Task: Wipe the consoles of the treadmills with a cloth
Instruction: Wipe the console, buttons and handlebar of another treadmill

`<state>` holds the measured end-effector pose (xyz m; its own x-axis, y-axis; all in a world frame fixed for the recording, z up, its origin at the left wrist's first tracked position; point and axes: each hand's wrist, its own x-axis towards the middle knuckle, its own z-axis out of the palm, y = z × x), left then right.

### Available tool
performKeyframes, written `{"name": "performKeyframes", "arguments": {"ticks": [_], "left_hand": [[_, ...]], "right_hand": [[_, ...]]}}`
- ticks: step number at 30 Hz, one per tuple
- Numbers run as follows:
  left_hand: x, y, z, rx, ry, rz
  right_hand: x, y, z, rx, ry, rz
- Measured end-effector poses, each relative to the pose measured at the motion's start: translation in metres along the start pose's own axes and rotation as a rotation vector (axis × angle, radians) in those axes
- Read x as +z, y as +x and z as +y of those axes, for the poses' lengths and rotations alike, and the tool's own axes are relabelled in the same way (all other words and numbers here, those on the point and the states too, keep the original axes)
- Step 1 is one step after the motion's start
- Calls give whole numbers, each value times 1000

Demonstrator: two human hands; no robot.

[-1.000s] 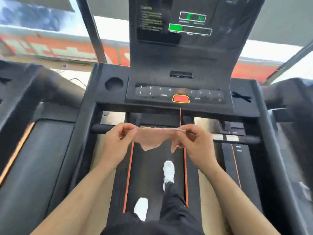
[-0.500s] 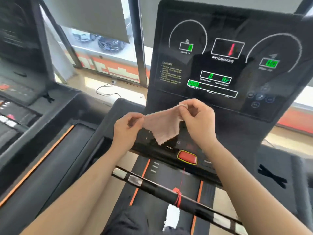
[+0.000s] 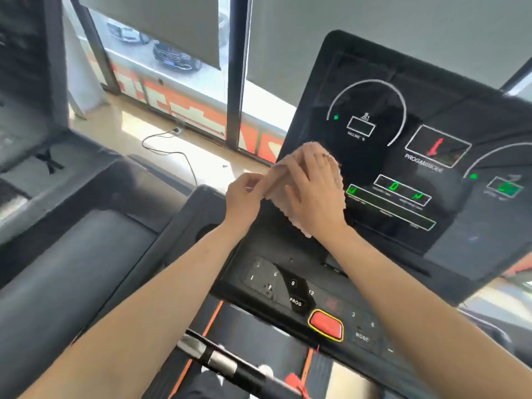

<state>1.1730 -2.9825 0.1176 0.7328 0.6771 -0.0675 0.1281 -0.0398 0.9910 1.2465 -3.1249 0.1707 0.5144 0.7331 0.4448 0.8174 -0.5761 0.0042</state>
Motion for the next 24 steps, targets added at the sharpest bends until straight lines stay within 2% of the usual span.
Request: {"name": "performKeyframes", "arguments": {"ticks": [2, 4, 8, 13, 18, 24], "left_hand": [[2, 7, -8, -49, -21, -5], [1, 11, -14, -76, -38, -10], [-1, 15, -37, -155, -29, -35], [2, 7, -49, -181, -116, 2], [6, -9, -45, -183, -203, 21], [6, -22, -44, -140, -180, -12]], "right_hand": [[17, -2, 4, -73, -191, -188], [26, -3, 10, -203, -296, -279], [33, 5, 26, -447, -463, -316], [25, 23, 38, -620, -537, -348], [13, 34, 41, -562, -562, -308], [-27, 68, 54, -356, -552, -203]]}}
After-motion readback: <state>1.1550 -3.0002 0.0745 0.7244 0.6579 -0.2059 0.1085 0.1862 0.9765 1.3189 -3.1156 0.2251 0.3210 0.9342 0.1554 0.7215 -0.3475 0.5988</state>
